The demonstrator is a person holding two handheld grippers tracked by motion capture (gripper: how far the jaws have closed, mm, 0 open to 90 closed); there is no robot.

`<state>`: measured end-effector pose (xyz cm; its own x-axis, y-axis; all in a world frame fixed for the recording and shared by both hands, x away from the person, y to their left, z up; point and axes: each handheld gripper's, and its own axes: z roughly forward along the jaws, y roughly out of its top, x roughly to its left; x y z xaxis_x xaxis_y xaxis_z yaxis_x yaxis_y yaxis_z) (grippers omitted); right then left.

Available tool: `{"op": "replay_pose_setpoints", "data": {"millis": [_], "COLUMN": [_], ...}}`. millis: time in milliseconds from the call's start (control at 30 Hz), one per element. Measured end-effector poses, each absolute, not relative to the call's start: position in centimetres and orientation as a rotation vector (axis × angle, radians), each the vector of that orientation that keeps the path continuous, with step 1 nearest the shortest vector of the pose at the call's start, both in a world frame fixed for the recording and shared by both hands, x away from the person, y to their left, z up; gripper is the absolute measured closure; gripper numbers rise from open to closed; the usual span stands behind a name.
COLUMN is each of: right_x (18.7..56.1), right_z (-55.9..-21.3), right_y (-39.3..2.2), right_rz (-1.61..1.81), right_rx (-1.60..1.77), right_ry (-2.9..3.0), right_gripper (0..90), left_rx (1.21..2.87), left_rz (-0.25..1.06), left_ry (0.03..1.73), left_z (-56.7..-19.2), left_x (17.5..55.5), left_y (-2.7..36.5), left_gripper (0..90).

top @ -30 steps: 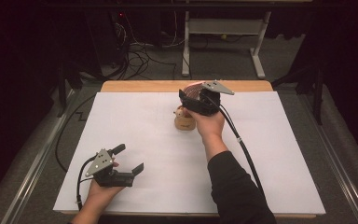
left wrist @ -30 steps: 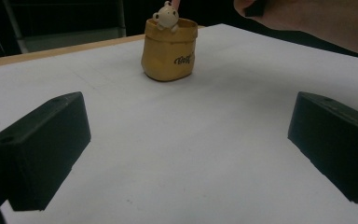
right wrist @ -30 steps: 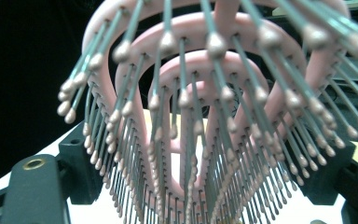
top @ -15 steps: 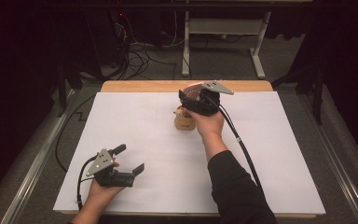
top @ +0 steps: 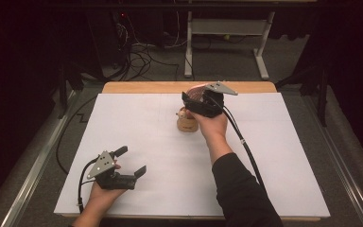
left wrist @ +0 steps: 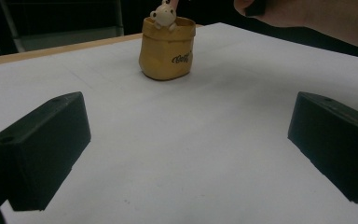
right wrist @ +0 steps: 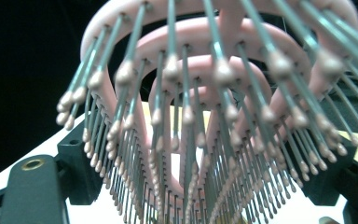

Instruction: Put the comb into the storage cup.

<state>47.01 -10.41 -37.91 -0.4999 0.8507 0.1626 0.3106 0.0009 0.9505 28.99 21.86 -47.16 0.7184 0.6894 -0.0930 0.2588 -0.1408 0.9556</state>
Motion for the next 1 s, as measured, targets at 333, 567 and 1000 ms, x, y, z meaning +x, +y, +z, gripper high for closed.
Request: {"op": "replay_pose_setpoints", "data": {"millis": [333,567,1000], "right_x": [47.1,47.0,46.8], "right_z": [-37.7,-37.9,-38.4], "right_y": [-11.0,-11.3,-12.4], "right_rz": [1.507,1.496,1.478], "right_rx": [1.209,1.218,1.246], "right_ry": [1.840,1.836,1.833], "right_gripper": [18.8,18.0,15.7], "left_rx": [1.718,1.719,1.725], "left_rz": [0.440,0.442,0.443], "left_ry": [0.761,0.759,0.756], "left_z": [-47.2,-47.2,-47.3], "left_x": [29.0,29.0,29.0], "left_y": [21.8,21.8,21.7], "left_gripper": [0.0,0.0,0.0]}}
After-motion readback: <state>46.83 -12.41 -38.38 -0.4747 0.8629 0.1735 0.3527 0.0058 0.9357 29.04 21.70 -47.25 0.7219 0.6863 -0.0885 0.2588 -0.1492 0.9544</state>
